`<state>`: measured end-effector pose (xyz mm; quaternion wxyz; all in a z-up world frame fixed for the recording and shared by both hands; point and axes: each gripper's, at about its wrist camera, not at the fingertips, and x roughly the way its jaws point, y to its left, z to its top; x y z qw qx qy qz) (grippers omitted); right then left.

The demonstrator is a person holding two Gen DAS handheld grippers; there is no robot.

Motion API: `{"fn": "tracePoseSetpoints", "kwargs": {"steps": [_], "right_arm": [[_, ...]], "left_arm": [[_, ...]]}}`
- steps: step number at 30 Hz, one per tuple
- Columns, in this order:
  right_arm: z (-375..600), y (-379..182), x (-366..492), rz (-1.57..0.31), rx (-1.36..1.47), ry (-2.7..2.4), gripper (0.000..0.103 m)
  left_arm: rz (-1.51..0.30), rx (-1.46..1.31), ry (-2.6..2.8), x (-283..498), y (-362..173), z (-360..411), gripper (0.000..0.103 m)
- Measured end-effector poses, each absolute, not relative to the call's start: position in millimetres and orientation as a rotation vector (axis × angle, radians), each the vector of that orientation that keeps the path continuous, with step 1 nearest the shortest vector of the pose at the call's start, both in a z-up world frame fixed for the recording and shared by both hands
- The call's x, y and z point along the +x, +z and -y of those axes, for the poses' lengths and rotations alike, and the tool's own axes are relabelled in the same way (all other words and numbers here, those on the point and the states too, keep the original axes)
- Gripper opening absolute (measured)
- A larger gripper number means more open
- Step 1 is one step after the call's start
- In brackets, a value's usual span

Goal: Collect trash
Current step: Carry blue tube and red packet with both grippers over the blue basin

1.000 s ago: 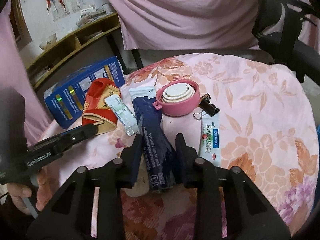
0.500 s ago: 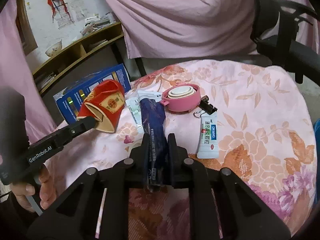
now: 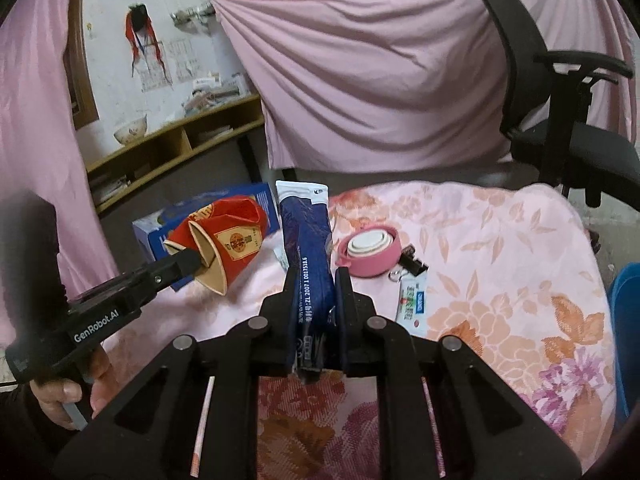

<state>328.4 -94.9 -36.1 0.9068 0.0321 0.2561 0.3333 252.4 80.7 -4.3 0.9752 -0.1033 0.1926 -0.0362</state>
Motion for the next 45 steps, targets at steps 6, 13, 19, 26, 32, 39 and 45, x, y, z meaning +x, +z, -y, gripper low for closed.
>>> {"fn": "tracePoseSetpoints", "kwargs": {"steps": [6, 13, 19, 26, 32, 39, 45], "right_arm": [[107.4, -22.5, 309.3, -0.399, 0.068, 0.656, 0.037], [131.3, -6.9, 285.5, -0.243, 0.040, 0.555, 0.037], [160.4, 6.5, 275.5, -0.161, 0.067, 0.463, 0.037], [217.3, 23.1, 273.4, -0.107, 0.159, 0.344, 0.037], [270.5, 32.0, 272.8, -0.096, 0.203, 0.212, 0.037], [323.3, 28.0, 282.1, -0.170, 0.291, 0.089, 0.037], [359.7, 11.8, 295.1, -0.283, 0.353, -0.015, 0.037]], "left_arm": [[-0.273, -0.119, -0.043, 234.4, 4.0, -58.6, 0.006], [-0.163, -0.084, -0.036, 220.6, 9.8, -33.8, 0.006], [-0.098, -0.058, -0.101, 214.5, 24.5, -2.1, 0.006], [-0.115, -0.040, -0.256, 226.1, 48.1, 61.4, 0.006], [-0.138, -0.027, -0.359, 245.5, 64.4, 113.9, 0.006], [-0.249, -0.042, -0.478, 282.2, 70.6, 169.0, 0.006], [-0.420, -0.074, -0.566, 313.8, 57.2, 209.8, 0.006]]}}
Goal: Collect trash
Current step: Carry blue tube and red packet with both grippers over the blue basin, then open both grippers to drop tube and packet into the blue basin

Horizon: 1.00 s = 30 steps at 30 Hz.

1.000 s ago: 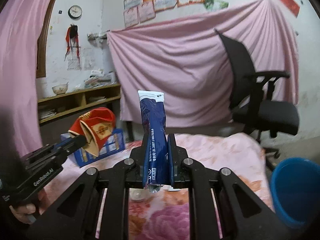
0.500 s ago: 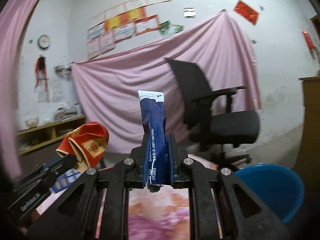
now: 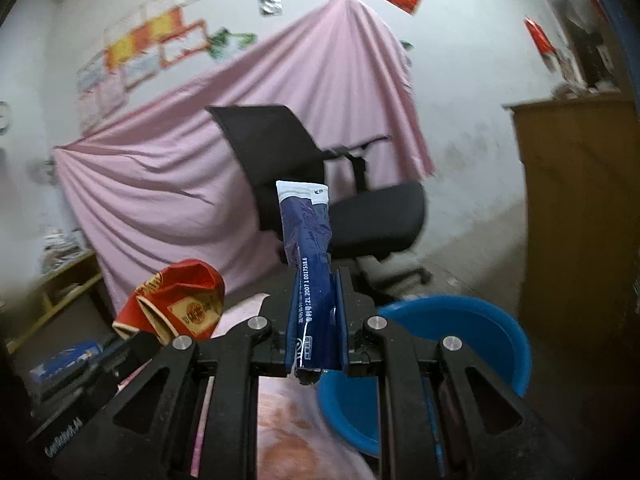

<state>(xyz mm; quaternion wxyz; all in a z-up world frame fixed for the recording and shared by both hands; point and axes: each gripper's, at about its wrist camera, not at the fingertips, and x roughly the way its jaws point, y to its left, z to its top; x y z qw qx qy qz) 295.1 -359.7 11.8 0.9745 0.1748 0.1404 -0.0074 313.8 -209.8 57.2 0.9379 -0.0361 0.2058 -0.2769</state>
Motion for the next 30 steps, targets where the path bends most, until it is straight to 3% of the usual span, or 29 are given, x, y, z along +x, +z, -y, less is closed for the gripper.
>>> {"fn": "tracePoseSetpoints", "kwargs": {"steps": [14, 30], "right_arm": [[405.1, -20.8, 312.0, -0.462, 0.473, -0.071, 0.038], [418.5, -34.0, 319.8, -0.532, 0.537, -0.071, 0.047]], "left_arm": [[-0.750, -0.224, -0.616, 364.3, 22.4, 239.0, 0.007], [-0.788, -0.214, -0.608, 367.6, 6.7, 246.4, 0.010]]}}
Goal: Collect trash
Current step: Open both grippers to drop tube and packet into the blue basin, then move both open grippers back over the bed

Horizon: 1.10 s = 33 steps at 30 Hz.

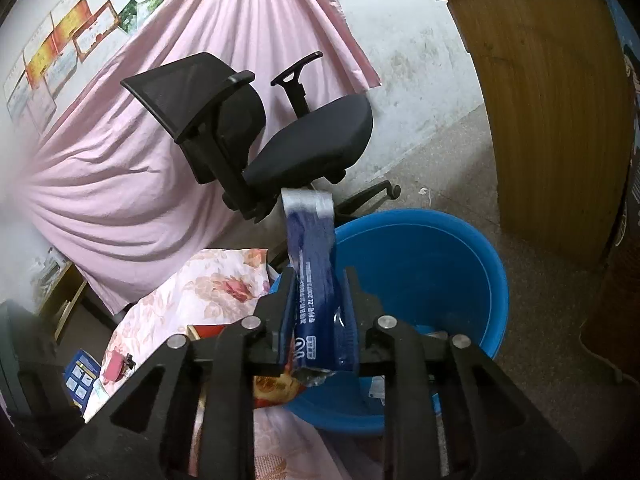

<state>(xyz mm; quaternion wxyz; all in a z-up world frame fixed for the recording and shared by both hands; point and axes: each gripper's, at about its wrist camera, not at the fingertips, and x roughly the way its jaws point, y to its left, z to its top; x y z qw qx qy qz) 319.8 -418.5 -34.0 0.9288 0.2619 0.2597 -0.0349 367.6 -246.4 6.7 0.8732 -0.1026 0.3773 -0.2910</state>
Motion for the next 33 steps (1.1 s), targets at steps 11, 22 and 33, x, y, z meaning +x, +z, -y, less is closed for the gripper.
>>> {"fn": "tracePoseSetpoints", "kwargs": {"steps": [11, 22, 33], "right_arm": [[419.7, -31.7, 318.9, -0.499, 0.532, -0.078, 0.065], [408.9, -13.5, 309.1, -0.381, 0.479, -0.030, 0.084], [378.1, 7.7, 300.6, -0.255, 0.429, 0.085, 0.103]], "left_arm": [[-0.727, -0.251, -0.556, 366.2, 16.0, 224.7, 0.028], [-0.542, -0.219, -0.443, 345.9, 44.2, 189.5, 0.046], [-0.340, -0.244, -0.237, 312.0, 65.0, 110.5, 0.095]]}}
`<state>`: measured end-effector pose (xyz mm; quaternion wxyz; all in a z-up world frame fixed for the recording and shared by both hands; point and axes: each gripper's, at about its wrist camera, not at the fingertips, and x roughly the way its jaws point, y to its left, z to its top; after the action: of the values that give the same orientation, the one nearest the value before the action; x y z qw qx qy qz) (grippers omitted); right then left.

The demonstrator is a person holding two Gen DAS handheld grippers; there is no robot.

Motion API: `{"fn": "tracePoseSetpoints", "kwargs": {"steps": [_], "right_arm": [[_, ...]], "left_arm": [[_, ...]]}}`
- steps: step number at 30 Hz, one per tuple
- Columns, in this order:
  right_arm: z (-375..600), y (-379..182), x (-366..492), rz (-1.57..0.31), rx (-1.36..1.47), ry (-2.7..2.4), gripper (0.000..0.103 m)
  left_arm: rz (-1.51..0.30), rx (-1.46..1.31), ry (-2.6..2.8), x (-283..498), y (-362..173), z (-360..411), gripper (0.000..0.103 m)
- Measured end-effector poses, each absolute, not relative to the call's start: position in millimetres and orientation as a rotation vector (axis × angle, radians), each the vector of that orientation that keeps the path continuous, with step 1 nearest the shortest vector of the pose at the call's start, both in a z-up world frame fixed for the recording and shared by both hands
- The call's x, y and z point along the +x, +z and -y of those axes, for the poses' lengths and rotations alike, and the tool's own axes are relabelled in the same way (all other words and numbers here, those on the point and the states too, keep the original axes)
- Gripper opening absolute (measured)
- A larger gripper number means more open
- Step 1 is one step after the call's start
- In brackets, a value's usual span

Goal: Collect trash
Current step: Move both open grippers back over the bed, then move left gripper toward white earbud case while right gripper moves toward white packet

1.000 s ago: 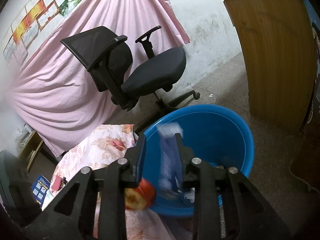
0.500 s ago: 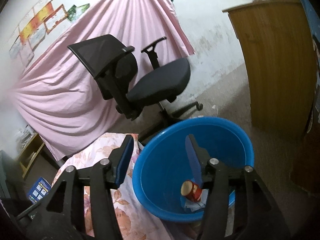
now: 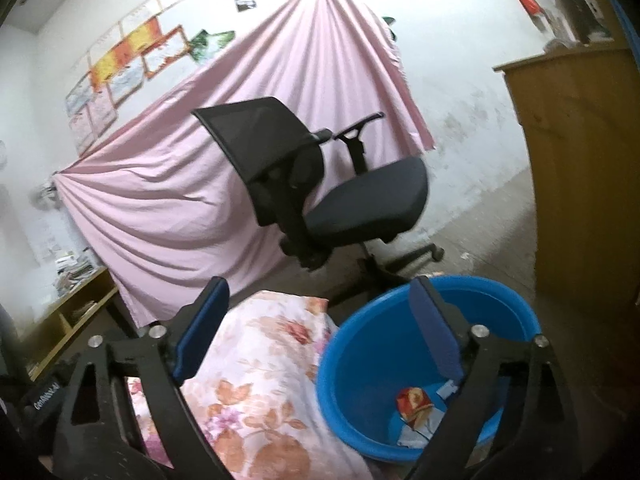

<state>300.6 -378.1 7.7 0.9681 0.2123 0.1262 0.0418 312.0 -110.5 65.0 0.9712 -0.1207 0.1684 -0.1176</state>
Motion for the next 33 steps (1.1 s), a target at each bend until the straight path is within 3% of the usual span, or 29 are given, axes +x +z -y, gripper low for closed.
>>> {"fn": "tracePoseSetpoints", "kwargs": {"steps": [2, 13, 25, 33], "right_arm": [[370.5, 11.7, 299.2, -0.232, 0.419, 0.107, 0.103], [303.2, 27.3, 292.7, -0.146, 0.269, 0.199, 0.103], [224.2, 23.3, 303.7, -0.210, 0.098, 0.306, 0.103], [183.5, 9.4, 312.5, -0.262, 0.003, 0.342, 0.103]], "left_arm": [[-0.316, -0.264, -0.199, 306.9, 66.1, 92.4, 0.101], [-0.221, -0.248, -0.045, 274.1, 61.1, 12.0, 0.101], [-0.294, -0.273, 0.027, 258.6, 33.2, -59.5, 0.101], [-0.370, -0.235, 0.006, 250.5, 13.0, -67.8, 0.101]]}}
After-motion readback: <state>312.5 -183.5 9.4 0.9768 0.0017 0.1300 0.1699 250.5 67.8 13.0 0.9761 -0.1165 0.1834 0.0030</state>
